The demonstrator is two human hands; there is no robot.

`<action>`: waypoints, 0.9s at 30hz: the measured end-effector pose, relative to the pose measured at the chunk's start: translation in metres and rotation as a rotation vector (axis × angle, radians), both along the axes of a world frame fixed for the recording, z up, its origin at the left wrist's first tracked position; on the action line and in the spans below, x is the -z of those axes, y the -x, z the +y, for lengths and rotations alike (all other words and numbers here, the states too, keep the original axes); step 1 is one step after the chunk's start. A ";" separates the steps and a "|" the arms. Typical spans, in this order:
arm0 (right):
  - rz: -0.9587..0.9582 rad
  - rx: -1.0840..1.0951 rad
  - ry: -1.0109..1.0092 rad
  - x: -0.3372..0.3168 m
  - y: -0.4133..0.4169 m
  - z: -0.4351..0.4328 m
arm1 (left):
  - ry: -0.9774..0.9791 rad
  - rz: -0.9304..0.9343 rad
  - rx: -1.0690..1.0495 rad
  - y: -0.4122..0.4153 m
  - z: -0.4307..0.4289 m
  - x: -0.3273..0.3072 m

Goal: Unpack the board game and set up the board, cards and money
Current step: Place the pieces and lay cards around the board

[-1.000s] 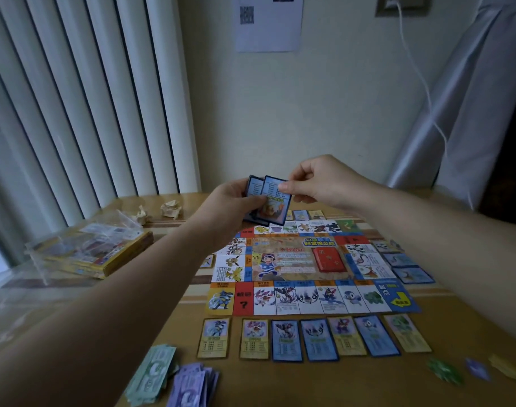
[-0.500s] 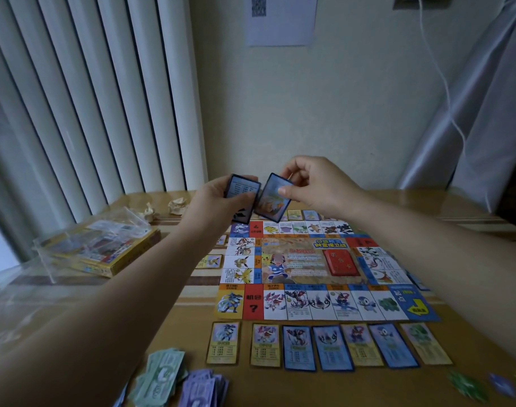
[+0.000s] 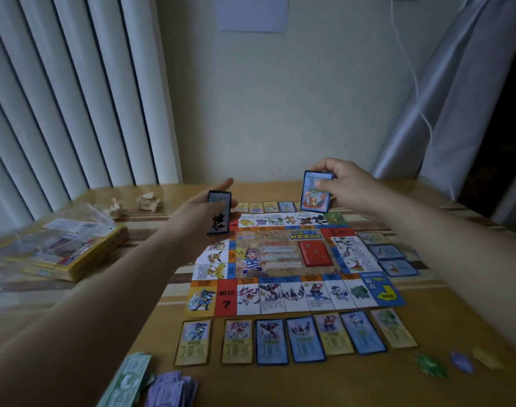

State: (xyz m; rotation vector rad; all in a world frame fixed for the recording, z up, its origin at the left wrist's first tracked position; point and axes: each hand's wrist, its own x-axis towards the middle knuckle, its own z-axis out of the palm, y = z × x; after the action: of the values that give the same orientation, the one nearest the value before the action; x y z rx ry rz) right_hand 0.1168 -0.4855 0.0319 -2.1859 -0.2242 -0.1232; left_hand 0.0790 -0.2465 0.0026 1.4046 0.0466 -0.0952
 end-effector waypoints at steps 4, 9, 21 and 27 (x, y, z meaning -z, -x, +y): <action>0.015 0.114 0.087 0.014 0.007 -0.032 | -0.047 0.039 0.108 0.000 -0.025 0.013; 0.069 0.209 0.072 0.038 0.017 -0.066 | -0.088 0.076 0.003 -0.004 -0.045 0.031; -0.218 0.233 -0.107 0.033 0.003 -0.045 | -0.152 -0.041 -0.279 -0.011 0.000 0.033; -0.307 0.259 -0.136 0.008 -0.019 -0.047 | -0.154 -0.103 -0.279 -0.017 0.004 0.022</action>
State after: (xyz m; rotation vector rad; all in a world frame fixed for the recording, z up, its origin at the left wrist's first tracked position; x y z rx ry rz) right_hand 0.1363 -0.5327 0.0243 -2.0444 -0.0996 -0.6047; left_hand 0.0958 -0.2430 -0.0195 1.5413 0.1665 0.2163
